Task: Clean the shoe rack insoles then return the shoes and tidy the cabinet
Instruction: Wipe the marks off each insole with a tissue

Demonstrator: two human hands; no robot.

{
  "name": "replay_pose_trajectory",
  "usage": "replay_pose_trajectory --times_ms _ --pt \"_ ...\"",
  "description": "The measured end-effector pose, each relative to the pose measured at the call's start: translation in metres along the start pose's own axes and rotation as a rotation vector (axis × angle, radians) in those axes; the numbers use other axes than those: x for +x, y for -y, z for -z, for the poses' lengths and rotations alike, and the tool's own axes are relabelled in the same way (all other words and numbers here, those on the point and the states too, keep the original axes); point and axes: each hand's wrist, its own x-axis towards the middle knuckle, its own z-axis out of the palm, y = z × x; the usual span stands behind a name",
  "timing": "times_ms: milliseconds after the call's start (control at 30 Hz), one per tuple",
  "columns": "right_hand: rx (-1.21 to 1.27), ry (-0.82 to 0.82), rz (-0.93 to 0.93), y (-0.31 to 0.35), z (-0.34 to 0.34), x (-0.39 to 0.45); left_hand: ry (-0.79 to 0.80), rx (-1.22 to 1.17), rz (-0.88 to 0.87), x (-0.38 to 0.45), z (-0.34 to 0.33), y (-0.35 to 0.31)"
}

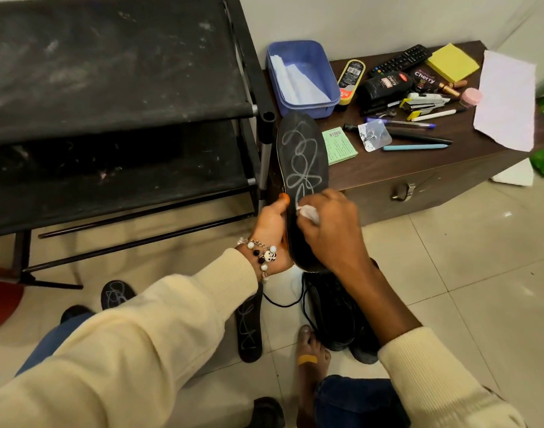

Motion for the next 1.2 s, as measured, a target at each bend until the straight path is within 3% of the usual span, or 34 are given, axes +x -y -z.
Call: replay_pose_trajectory --times_ms 133,267,367,433,600,900,1100,1200 --pt "0.021 0.142 0.157 0.002 -0.002 0.001 -0.07 -0.023 -0.001 0.004 0.003 -0.001" --pt "-0.12 0.045 -0.003 -0.023 0.003 0.008 0.004 -0.011 0.007 0.004 0.005 0.003" --pt "-0.095 -0.02 -0.105 -0.029 0.006 0.01 0.004 -0.02 0.007 0.002 0.005 0.004" --pt "-0.057 0.0 -0.056 -0.019 0.002 0.009 -0.05 -0.024 0.002 0.002 0.005 0.003" --pt "0.004 0.227 0.164 0.002 -0.009 0.005 -0.128 -0.083 0.011 0.003 0.008 0.004" --pt "-0.136 -0.023 -0.076 -0.018 -0.008 0.012 -0.082 -0.061 -0.003 0.006 0.007 0.005" --pt "0.01 0.152 0.103 0.007 -0.011 0.008 -0.104 -0.114 -0.008 0.009 0.008 0.004" --pt "-0.008 0.146 0.069 -0.005 -0.006 0.014 -0.071 -0.104 -0.007 0.009 0.009 0.003"
